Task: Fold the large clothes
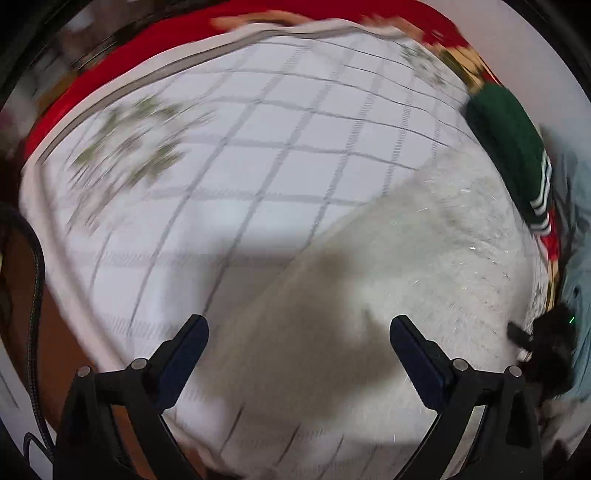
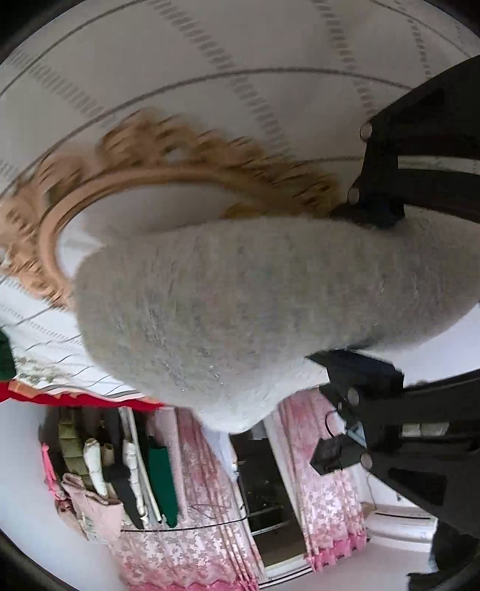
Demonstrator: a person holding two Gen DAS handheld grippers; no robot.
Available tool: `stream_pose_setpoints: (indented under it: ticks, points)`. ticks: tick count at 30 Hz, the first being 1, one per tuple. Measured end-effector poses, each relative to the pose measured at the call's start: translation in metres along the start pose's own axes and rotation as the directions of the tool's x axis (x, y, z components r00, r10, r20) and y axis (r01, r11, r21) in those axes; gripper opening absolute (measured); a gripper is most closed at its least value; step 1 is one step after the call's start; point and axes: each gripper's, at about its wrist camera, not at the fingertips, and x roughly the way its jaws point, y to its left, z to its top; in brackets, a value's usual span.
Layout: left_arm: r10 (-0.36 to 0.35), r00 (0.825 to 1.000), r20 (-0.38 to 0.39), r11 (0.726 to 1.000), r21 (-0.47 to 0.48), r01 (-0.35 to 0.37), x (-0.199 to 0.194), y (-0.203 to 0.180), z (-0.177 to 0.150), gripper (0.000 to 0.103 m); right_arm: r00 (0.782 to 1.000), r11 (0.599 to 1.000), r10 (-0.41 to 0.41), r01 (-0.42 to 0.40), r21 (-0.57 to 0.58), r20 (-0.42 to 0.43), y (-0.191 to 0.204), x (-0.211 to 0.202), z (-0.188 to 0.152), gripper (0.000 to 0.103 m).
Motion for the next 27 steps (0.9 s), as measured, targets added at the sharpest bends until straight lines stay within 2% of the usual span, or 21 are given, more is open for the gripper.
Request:
stream_pose_setpoints:
  ticks: [1,2,3,5,7,9,10,11,13,14,18,22,27]
  points:
    - [-0.016,1.0,-0.008,0.999,-0.041,0.015,0.0,0.008,-0.006,0.101,1.0,1.0,-0.002,0.002,0.025,0.006,-0.01,0.001,-0.006,0.075]
    - [-0.055,0.998,-0.024,0.993,-0.109,0.052,0.004,0.021,-0.014,0.101,1.0,0.999,0.002,-0.002,0.035,0.004,-0.016,0.004,-0.01,0.077]
    - [-0.094,0.995,-0.044,0.982,-0.167,0.085,0.012,0.032,-0.019,0.101,1.0,0.999,0.018,-0.018,0.032,0.008,-0.023,0.01,-0.011,0.085]
    - [-0.171,0.983,-0.06,0.949,-0.277,0.148,0.031,0.037,-0.029,0.101,0.995,0.995,0.098,-0.097,0.033,-0.016,-0.032,0.028,-0.006,0.088]
    - [-0.223,0.974,-0.033,0.921,-0.335,0.199,0.037,0.038,-0.035,0.099,0.991,0.992,0.129,-0.129,0.009,-0.041,-0.029,0.045,0.0,0.095]
    - [-0.222,0.974,0.035,0.904,-0.367,0.219,0.042,0.036,-0.037,0.099,0.991,0.993,0.111,-0.114,-0.038,-0.077,-0.017,0.06,0.004,0.095]
    - [-0.22,0.973,0.073,0.9,-0.369,0.231,0.04,0.035,-0.039,0.089,0.992,0.993,0.094,-0.099,-0.06,-0.081,-0.012,0.064,0.005,0.093]
    - [-0.204,0.972,0.116,0.906,-0.355,0.232,0.035,0.031,-0.037,0.06,0.993,0.992,0.092,-0.098,-0.073,-0.079,-0.008,0.068,0.005,0.09]
    - [-0.217,0.967,0.134,0.912,-0.326,0.25,0.033,0.024,-0.031,0.023,0.991,0.991,0.106,-0.112,-0.074,-0.077,-0.003,0.071,0.005,0.07]
    - [-0.2,0.97,0.141,0.921,-0.31,0.235,0.028,0.021,-0.029,0.019,0.99,0.989,0.123,-0.128,-0.069,-0.072,-0.001,0.072,0.006,0.067]
    - [-0.194,0.964,0.184,0.943,-0.236,0.235,-0.002,0.013,-0.022,0.012,0.985,0.984,0.169,-0.17,-0.058,-0.03,0.007,0.069,0.003,0.057]
    - [-0.192,0.96,0.201,0.955,-0.185,0.23,-0.02,0.014,-0.012,0.012,0.973,0.972,0.229,-0.229,-0.057,-0.013,0.019,0.07,-0.002,0.056]
    - [-0.199,0.955,0.22,0.968,-0.111,0.227,-0.047,-0.006,0.006,0.012,0.959,0.956,0.284,-0.284,-0.079,-0.003,0.042,0.066,-0.003,0.055]
